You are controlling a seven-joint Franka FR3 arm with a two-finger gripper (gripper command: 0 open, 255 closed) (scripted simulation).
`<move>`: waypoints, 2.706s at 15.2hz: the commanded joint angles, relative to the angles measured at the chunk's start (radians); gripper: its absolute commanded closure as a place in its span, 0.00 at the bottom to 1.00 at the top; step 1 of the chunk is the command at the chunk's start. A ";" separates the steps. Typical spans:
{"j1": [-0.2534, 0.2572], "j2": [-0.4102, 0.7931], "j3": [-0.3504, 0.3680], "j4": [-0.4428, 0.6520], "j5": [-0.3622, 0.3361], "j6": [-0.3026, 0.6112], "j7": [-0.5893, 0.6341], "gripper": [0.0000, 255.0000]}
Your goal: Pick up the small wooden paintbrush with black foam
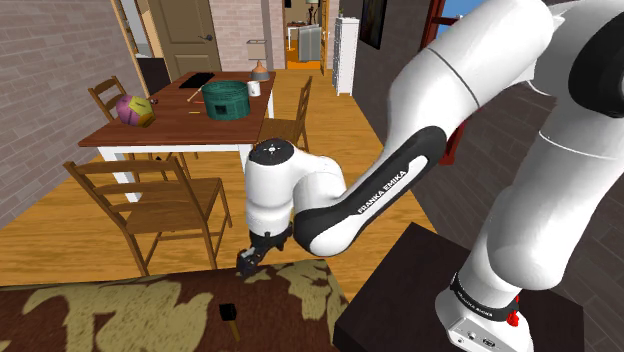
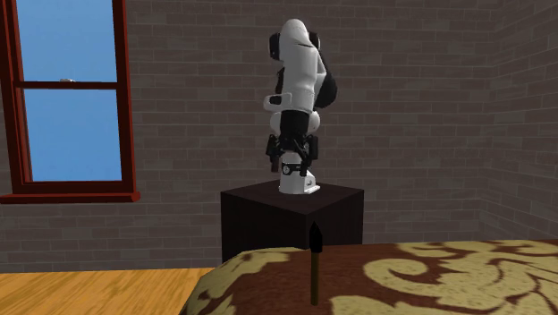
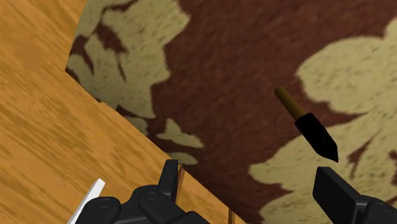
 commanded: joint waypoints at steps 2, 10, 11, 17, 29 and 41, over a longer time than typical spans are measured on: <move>0.028 0.136 -0.002 0.078 -0.154 0.026 0.142 0.00; 0.215 0.446 -0.103 0.333 -0.413 0.023 0.390 0.00; 0.221 0.456 -0.111 0.335 -0.423 0.031 0.398 0.00; 0.255 0.520 -0.156 0.347 -0.484 0.078 0.449 0.00; 0.259 0.527 -0.161 0.349 -0.490 0.082 0.453 1.00; 0.193 0.401 -0.073 0.330 -0.365 -0.012 0.352 1.00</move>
